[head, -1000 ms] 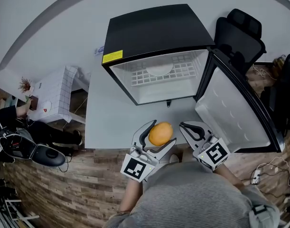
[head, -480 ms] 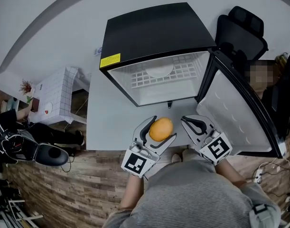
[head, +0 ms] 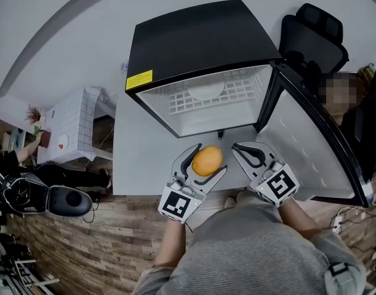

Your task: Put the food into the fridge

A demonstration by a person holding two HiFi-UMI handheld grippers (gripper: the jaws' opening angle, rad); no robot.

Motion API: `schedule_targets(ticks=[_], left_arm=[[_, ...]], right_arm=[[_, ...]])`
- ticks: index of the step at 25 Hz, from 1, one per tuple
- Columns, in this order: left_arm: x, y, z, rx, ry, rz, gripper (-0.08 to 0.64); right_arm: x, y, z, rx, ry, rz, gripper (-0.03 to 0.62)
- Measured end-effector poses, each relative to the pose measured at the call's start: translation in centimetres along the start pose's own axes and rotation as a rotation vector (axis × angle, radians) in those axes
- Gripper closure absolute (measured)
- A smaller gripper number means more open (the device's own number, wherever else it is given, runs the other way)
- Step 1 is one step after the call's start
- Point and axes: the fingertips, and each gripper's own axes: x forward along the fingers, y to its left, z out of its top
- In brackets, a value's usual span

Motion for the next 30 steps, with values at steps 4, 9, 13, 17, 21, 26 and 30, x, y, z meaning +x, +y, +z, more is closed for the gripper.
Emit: schedule_targets(ticks=[4,9,13,17,21,26,30], left_arm=[[0.3,0.2,0.1,-0.008,-0.007,-0.004,0.187],[0.8,0.9,0.3,0.001,-0.016,0.001,0.187],[1.1,1.7,0.3,0.005,-0.016,0.011,0.187],[1.6,2.5,-0.2,0.009,-0.004,0.025,0.187],[2.4,3.3,-1.2,0.013,0.026,0.030,0.187],[3.9,4.2,-2.2,0.028,0.062,0.019,0.187],[5.2,5.1,-2.5,0.037,0.070,0.017,0.187]], right_arm=[[0.2,-0.2,-0.2,-0.001,0.012,-0.002,0.578],[0.4,-0.2,-0.6,0.002,0.028,0.003,0.578],[0.4,-0.5,-0.7,0.010,0.017,-0.005,0.578],[0.4,-0.8,-0.8,0.015,0.012,-0.013,0.578],[0.6,-1.4,-0.7,0.015,0.005,-0.023,0.578],[0.5,-2.2,-0.9,0.019,0.007,-0.045,0.578],[0.5,-2.9,-1.1,0.028,0.000,-0.062,0.578]])
